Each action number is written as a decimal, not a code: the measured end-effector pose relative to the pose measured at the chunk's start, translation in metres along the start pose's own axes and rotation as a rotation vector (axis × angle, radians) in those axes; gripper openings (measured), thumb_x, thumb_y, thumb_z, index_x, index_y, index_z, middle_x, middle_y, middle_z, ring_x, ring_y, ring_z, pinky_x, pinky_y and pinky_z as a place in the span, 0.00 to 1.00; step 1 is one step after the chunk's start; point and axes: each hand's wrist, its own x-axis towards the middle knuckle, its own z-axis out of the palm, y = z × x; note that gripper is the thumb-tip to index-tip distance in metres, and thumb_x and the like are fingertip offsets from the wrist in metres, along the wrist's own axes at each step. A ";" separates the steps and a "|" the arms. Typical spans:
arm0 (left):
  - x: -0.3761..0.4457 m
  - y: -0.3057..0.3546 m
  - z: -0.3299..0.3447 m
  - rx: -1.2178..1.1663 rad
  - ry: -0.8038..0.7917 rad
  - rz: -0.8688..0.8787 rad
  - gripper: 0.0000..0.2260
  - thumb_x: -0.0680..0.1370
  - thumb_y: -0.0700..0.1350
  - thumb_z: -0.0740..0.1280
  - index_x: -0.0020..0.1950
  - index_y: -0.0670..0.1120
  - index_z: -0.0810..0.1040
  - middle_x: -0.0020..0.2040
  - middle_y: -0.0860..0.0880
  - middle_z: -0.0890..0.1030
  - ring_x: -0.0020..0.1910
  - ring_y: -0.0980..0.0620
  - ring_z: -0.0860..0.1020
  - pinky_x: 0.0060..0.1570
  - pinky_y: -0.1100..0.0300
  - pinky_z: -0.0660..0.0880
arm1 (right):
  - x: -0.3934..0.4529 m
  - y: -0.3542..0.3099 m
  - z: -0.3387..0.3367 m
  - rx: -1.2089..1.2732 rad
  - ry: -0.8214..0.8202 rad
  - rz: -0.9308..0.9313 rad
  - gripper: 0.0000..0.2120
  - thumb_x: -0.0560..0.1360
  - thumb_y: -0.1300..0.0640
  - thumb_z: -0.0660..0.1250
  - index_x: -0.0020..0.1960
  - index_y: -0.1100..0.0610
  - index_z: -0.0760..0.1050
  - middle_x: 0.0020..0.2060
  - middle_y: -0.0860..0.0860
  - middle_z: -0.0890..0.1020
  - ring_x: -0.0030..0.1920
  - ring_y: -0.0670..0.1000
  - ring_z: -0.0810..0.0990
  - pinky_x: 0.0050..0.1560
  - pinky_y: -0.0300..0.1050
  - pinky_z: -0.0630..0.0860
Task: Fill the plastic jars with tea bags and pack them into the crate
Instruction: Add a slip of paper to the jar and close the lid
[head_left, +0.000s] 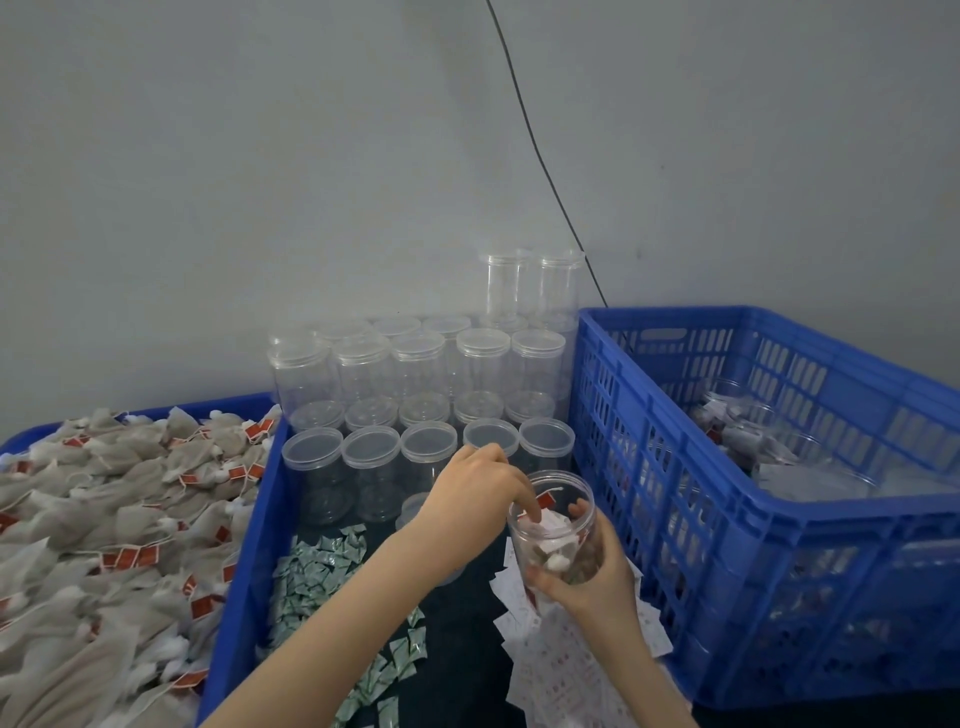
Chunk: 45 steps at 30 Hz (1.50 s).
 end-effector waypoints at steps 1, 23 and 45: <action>0.000 -0.001 0.001 0.019 -0.027 0.004 0.16 0.80 0.39 0.63 0.60 0.58 0.80 0.64 0.59 0.77 0.54 0.53 0.68 0.45 0.62 0.56 | 0.000 0.000 0.001 -0.001 0.003 -0.003 0.44 0.58 0.65 0.84 0.68 0.47 0.70 0.57 0.44 0.81 0.55 0.43 0.82 0.49 0.37 0.80; -0.025 -0.014 0.037 -1.251 0.098 -0.423 0.47 0.69 0.42 0.77 0.76 0.61 0.48 0.61 0.60 0.76 0.57 0.63 0.77 0.51 0.71 0.73 | 0.029 -0.066 0.006 -0.084 -0.333 0.112 0.23 0.79 0.45 0.64 0.70 0.55 0.68 0.66 0.51 0.77 0.58 0.44 0.79 0.61 0.38 0.71; -0.030 0.009 0.053 -1.206 0.208 -0.428 0.48 0.62 0.50 0.78 0.70 0.67 0.49 0.56 0.74 0.74 0.57 0.72 0.73 0.51 0.72 0.73 | 0.056 -0.160 0.030 -1.500 -0.704 -0.301 0.29 0.70 0.40 0.68 0.65 0.53 0.69 0.56 0.51 0.74 0.52 0.53 0.76 0.47 0.48 0.76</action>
